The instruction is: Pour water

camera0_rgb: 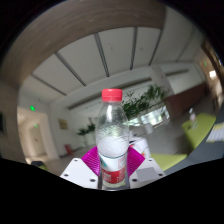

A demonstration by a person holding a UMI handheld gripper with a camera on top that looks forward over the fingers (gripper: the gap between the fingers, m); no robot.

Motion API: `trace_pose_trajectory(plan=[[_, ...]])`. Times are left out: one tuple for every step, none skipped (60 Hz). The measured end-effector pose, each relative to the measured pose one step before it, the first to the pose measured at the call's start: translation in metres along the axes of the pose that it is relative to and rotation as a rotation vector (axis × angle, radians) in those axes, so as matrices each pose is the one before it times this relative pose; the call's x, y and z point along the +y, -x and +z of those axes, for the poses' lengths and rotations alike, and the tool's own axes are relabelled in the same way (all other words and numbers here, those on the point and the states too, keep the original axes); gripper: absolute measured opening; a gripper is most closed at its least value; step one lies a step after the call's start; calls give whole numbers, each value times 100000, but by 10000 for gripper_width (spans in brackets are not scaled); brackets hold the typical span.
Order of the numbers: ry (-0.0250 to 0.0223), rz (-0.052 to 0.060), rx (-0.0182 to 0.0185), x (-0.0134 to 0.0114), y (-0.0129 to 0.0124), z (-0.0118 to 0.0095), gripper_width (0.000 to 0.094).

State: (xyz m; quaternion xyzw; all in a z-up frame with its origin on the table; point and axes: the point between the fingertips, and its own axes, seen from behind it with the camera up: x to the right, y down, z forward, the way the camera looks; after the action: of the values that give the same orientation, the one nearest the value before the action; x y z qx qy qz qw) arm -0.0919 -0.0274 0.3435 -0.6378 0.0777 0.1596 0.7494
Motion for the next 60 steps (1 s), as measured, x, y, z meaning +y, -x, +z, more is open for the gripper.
trace_pose_trajectory(plan=[[-136,-4258,1562,-548,-1531,-2206,301],[194,-4575,1842,125,-1161,163,301],[358,-4283,1745,350,-1130,257,303],[661,-3832,1731,498,-1112,295,304],[598,-3240,1446,636,-848,332,303],[1216,-3024,1174,756,-944,168,302],[1509,-2969,1156,872,-189,1356,301],[1640,-2446,668,970,-707,326,300],[1816,-1816,684,1063,-663,414,299],[1817,-1225,779,1066,-668,386,298],[1801,-937,618,1025,-514,406,299],[2086,-947,305,1117,-389,289,300],[2048,-1097,-82,1457,-1309,-422,299],[1744,-1084,618,1033,-249,-10,300],[1786,-1129,713,1036,-438,264,301],[1710,-1205,680,1012,-410,262,300],[1771,-1155,522,994,-348,247,300],[1745,-824,316,962,-267,228,300],[1531,-362,135,876,-218,176,301],[1383,-383,-372,1377,-1234,784,300],[1316,-14,70,347,1021,-460,300],[1323,114,-117,782,-89,182,299],[1250,302,-13,710,-66,140,299],[1172,360,25,633,-9,133,300],[1122,421,49,577,2,99,300],[1113,264,-87,972,-1174,805,300],[1248,265,298,336,572,120,300],[897,163,206,577,-196,140,301],[753,-83,147,600,-198,-105,300],[916,-155,100,516,-105,113,301],[1127,-47,124,581,-111,149,299],[1110,86,142,557,-95,160,300],[1162,44,68,561,-53,59,307],[-1625,151,-193,-197,-23,23,326],[-1432,-18,-99,-244,-12,49,306],[767,93,87,236,-30,-13,305],[760,302,-105,-16,-86,213,306],[-327,451,106,-13,100,-335,305],[440,149,243,102,-6,-67,303],[343,55,148,63,-12,-34,305],[-29,53,99,-18,-15,-29,313],[82,-8,188,-1,-20,-77,334],[82,0,234,7,11,-67,349],[159,-22,-11,5,-72,318,384],[215,-120,-32,36,64,-65,404],[284,-269,-77,32,65,-80,447],[402,-381,18,20,-8,-52,467],[513,-348,139,4,-19,-102,478],[581,-218,122,27,-1,-107,497],[855,-61,111,46,11,-112,509],[1044,46,72,90,9,-117,539],[1312,139,142,-61,188,-53,560],[1013,170,73,69,-3,-204,623],[791,115,-187,17,62,-246,686],[759,-43,-129,18,60,-276,749],[689,-57,94,-10,15,-317,812],[808,-203,158,13,17,-371,875],[657,216,707,2,-151,-222,844],[564,103,930,49,90,-537,835],[318,141,884,-101,-115,-535,837]])
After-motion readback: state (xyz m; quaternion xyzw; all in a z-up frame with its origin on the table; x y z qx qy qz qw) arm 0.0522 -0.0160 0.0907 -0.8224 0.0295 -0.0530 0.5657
